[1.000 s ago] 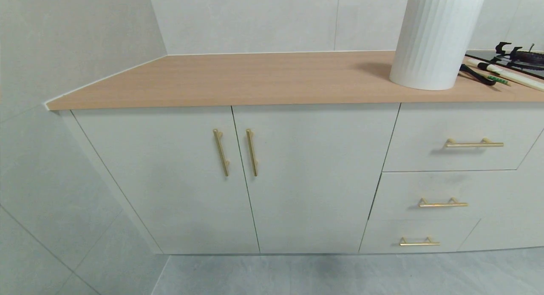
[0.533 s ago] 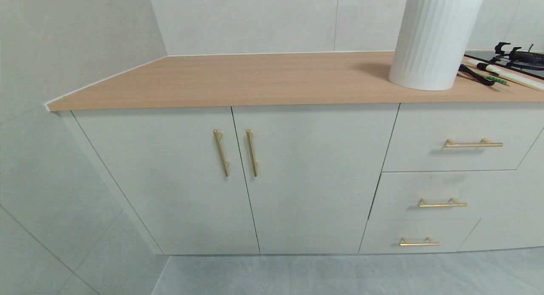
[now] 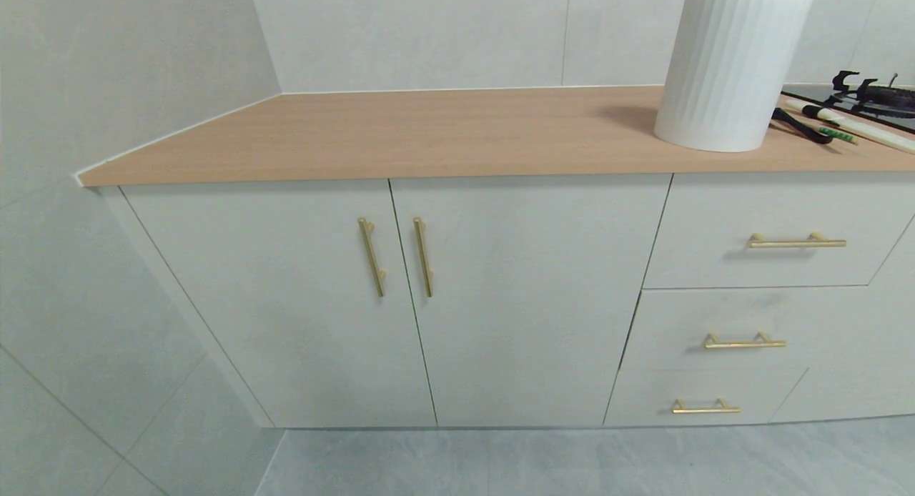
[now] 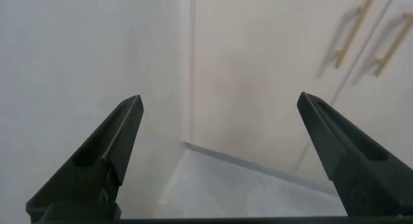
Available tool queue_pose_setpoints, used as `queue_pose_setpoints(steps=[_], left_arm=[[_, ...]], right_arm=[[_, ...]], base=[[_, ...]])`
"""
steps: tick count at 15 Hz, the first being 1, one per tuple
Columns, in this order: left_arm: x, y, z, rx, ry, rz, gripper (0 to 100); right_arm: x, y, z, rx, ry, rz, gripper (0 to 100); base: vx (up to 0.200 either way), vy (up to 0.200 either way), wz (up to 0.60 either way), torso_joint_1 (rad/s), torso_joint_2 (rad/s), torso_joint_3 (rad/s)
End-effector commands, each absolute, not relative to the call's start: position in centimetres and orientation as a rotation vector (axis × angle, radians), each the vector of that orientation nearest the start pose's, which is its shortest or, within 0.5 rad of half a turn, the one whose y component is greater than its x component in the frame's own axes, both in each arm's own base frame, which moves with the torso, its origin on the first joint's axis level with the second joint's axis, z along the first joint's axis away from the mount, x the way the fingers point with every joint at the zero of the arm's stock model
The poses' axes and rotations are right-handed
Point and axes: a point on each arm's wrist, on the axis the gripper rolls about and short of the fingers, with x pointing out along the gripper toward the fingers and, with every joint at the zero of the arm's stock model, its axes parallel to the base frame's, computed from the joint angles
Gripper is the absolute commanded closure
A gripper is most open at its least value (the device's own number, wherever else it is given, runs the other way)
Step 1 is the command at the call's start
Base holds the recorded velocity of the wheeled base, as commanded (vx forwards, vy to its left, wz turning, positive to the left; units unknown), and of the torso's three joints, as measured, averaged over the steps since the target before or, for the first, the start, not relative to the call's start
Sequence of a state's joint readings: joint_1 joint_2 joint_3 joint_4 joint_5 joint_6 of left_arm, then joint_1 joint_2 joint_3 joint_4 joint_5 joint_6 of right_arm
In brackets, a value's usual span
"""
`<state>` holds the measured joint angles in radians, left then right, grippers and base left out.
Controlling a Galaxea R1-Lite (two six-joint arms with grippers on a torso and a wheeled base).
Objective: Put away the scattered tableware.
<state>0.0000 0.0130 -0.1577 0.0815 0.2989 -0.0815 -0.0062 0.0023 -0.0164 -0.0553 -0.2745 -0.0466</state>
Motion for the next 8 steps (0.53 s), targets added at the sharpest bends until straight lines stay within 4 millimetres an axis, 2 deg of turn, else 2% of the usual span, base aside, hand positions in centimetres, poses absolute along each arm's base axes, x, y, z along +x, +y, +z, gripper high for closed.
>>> queue_pose_setpoints(steps=[1,4,6,8], left_arm=[[-2.33,0.38,7.97,-0.106,-0.051,0.179,0],[-2.31,0.17,7.9,-0.092,-0.036,0.084,0],[-2.28,0.03,7.56,0.021,-0.001,0.023,0],[-2.28,0.02,7.52,0.051,0.004,0.02,0]], right_arm=[[-2.37,-0.51,8.12,-0.037,-0.048,-0.242,0],[-2.34,-0.36,8.12,-0.035,-0.05,-0.167,0],[-2.33,-0.35,8.09,0.013,-0.051,-0.159,0],[-2.33,-0.34,8.01,0.117,-0.052,-0.152,0]], base=[[0.0,0.0,0.0,0.0,0.0,0.0],[0.0,0.0,0.0,0.0,0.0,0.0],[0.0,0.0,0.0,0.0,0.0,0.0],[0.0,0.0,0.0,0.0,0.0,0.0]])
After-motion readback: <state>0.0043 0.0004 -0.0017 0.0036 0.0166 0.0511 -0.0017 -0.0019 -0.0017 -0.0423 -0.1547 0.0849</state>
